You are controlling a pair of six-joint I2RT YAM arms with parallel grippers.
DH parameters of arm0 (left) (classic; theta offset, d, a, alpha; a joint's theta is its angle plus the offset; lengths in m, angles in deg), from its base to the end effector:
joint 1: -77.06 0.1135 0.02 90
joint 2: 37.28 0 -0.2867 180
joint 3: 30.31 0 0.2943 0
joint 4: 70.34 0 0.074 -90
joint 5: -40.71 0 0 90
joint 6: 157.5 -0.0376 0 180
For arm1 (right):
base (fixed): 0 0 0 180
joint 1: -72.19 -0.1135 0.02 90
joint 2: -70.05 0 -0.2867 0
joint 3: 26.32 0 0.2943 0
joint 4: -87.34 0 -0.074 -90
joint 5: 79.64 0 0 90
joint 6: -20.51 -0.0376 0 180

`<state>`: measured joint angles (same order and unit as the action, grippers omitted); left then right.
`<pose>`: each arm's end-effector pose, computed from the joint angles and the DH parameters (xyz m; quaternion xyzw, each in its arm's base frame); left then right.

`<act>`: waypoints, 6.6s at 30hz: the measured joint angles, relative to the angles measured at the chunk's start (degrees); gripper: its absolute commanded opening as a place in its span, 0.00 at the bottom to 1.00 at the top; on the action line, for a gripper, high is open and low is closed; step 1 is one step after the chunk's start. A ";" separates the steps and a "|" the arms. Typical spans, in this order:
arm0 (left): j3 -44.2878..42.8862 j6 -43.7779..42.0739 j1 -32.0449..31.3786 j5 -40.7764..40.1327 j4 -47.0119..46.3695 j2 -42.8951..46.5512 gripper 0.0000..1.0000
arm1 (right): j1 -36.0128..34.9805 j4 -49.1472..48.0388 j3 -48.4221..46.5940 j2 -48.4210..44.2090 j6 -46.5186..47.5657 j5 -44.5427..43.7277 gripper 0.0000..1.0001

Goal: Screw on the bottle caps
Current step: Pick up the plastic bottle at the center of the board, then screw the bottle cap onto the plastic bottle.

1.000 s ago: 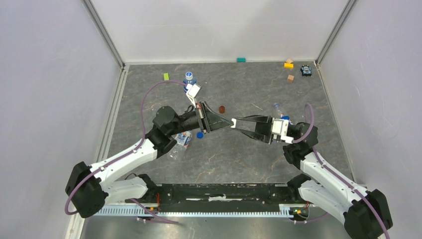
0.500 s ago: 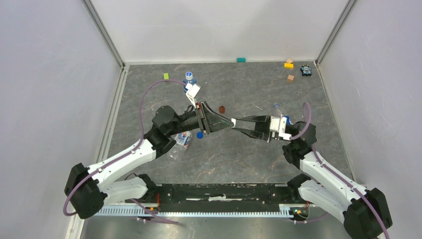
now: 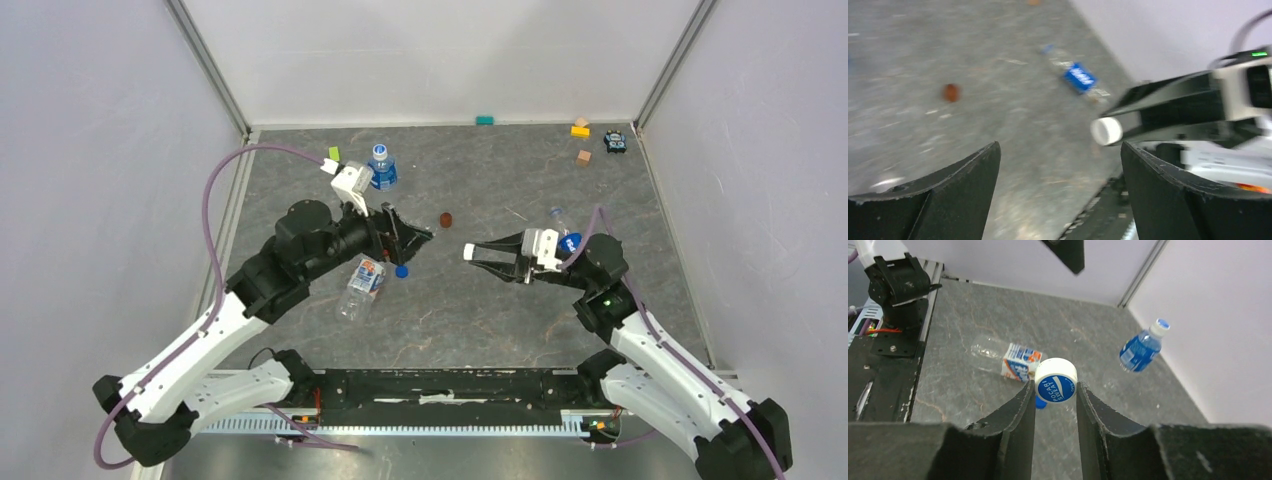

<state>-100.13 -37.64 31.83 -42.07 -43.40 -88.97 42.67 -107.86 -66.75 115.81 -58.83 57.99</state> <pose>0.1600 -0.1680 0.4130 0.1419 0.7455 -0.4337 0.4858 0.1698 0.1281 0.3086 -0.4925 0.4469 0.3711 0.6481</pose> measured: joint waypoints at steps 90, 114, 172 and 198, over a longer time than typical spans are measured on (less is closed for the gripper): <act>14.56 -58.99 2.51 24.46 8.26 2.60 0.18 | -6.10 57.61 -31.10 11.61 19.91 1.79 0.00; 14.53 -58.97 1.70 22.86 8.26 2.23 0.11 | -8.74 60.57 -31.10 11.58 24.30 -0.96 0.00; 24.76 -57.24 -14.80 -9.31 -6.29 3.54 0.05 | -9.84 39.82 -16.90 11.21 -20.41 -15.89 0.00; 30.99 -68.89 -28.68 -31.93 -21.88 -3.04 0.05 | -9.68 26.34 -2.10 5.81 -60.78 -32.20 0.21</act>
<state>-69.14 -106.53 3.15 -74.00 -65.28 -92.00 32.99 -81.52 -68.85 121.62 -119.62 25.80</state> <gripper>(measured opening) 0.598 0.368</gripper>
